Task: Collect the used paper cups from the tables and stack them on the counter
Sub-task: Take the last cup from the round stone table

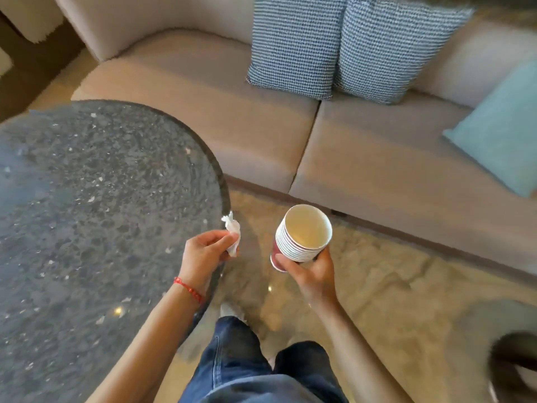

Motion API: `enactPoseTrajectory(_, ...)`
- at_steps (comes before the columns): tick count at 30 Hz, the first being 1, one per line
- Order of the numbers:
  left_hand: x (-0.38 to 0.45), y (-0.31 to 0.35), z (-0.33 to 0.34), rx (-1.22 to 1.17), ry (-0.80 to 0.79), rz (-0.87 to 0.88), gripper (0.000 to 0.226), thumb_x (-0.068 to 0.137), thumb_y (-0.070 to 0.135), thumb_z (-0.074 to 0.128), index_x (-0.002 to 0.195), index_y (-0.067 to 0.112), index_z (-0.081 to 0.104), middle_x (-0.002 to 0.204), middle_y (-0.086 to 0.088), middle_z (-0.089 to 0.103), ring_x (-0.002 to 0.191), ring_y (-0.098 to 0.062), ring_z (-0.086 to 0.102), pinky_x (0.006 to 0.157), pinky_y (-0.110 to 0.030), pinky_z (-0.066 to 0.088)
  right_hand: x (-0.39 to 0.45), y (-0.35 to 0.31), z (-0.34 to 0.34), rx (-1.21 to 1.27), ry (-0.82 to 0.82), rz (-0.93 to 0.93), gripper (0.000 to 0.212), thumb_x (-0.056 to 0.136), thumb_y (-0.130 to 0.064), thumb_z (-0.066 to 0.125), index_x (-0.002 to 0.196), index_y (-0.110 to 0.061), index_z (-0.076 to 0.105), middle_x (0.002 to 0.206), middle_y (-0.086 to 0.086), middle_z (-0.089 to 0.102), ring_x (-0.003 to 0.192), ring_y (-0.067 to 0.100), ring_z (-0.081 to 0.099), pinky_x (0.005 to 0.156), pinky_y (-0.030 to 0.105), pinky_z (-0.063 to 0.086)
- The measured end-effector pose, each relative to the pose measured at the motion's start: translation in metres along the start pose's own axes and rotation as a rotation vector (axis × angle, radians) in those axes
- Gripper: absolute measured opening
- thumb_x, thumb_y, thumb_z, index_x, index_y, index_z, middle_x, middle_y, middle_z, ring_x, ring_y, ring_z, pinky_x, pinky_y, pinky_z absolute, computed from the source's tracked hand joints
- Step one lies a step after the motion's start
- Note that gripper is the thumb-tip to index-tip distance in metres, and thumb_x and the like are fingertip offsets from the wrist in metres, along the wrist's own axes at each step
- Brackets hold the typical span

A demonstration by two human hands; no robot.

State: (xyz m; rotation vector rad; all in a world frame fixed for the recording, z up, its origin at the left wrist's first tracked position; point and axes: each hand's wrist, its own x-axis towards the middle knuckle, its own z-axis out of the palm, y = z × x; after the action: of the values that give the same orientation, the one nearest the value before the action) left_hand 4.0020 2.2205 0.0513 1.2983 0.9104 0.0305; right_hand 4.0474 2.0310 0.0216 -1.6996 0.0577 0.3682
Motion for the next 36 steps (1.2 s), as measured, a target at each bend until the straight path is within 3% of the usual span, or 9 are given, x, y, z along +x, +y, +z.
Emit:
enactPoseTrajectory(3,-0.011,-0.006,0.054,0.065,-0.121,-0.002,0.012,0.078,0.011,0.07,0.067,0.013,0.073,0.075,-0.012,0.066,0.077,-0.027,0.059,0.082,-0.042,0.052,-0.013,0.008,-0.056,0.004,0.108,0.008,0.068,0.055,-0.029,0.084,0.115,-0.019,0.054,0.099,-0.009,0.068,0.092,0.003,0.064,0.076,0.012,0.047)
enactPoseTrajectory(7,-0.034,-0.018,0.129,0.172,-0.261,0.031,0.009,0.079,0.012,0.068,0.071,0.011,0.071,0.065,-0.004,0.068,0.064,-0.016,0.062,0.061,-0.024,0.052,-0.035,0.019,-0.13,0.029,0.262,0.001,0.068,0.055,-0.029,0.084,0.115,-0.027,0.051,0.099,-0.015,0.066,0.093,0.0,0.062,0.074,0.009,0.047)
enactPoseTrajectory(12,-0.071,-0.037,0.219,0.29,-0.446,0.038,0.014,0.082,0.008,0.065,0.068,0.006,0.068,0.073,-0.011,0.065,0.071,-0.021,0.062,0.076,-0.033,0.054,-0.069,0.033,-0.209,0.078,0.444,-0.009,0.083,0.053,-0.043,0.08,0.124,-0.018,0.046,0.11,-0.003,0.062,0.101,0.007,0.059,0.08,0.015,0.049)
enactPoseTrajectory(17,-0.104,-0.048,0.295,0.416,-0.634,0.048,0.014,0.082,0.007,0.065,0.069,0.004,0.068,0.073,-0.012,0.064,0.071,-0.021,0.061,0.075,-0.03,0.054,-0.099,0.052,-0.27,0.076,0.681,0.023,0.078,0.062,-0.013,0.087,0.128,-0.016,0.044,0.114,0.0,0.061,0.104,0.012,0.06,0.079,0.015,0.051)
enactPoseTrajectory(21,-0.119,-0.057,0.348,0.525,-0.765,0.044,0.01,0.081,0.008,0.066,0.072,0.005,0.069,0.074,-0.011,0.066,0.067,-0.016,0.064,0.061,-0.018,0.054,-0.118,0.061,-0.299,0.109,0.89,0.056,0.081,0.063,-0.015,0.086,0.13,-0.022,0.042,0.115,-0.016,0.058,0.104,-0.002,0.058,0.076,0.011,0.049)
enactPoseTrajectory(26,-0.138,-0.07,0.411,0.617,-1.018,-0.014,0.009,0.08,0.007,0.067,0.072,0.007,0.07,0.066,-0.003,0.069,0.059,-0.01,0.067,0.055,-0.016,0.052,-0.141,0.065,-0.317,0.181,1.164,0.1,0.076,0.064,-0.018,0.086,0.12,-0.041,0.041,0.11,-0.025,0.056,0.099,-0.015,0.055,0.072,0.004,0.045)
enactPoseTrajectory(32,-0.166,-0.078,0.478,0.782,-1.367,-0.018,0.01,0.08,0.007,0.067,0.07,0.005,0.068,0.064,-0.001,0.068,0.062,-0.011,0.066,0.059,-0.019,0.054,-0.158,0.064,-0.325,0.228,1.504,0.14,0.075,0.064,-0.01,0.085,0.119,-0.036,0.041,0.109,-0.02,0.057,0.097,-0.015,0.056,0.072,0.002,0.043)
enactPoseTrajectory(36,-0.186,-0.092,0.502,0.862,-1.503,-0.01,0.007,0.08,0.006,0.067,0.073,0.003,0.068,0.062,-0.002,0.066,0.058,-0.01,0.065,0.057,-0.019,0.053,-0.166,0.063,-0.323,0.267,1.695,0.16,0.075,0.064,-0.008,0.085,0.121,-0.03,0.042,0.108,-0.018,0.058,0.096,-0.016,0.056,0.072,0.002,0.043)
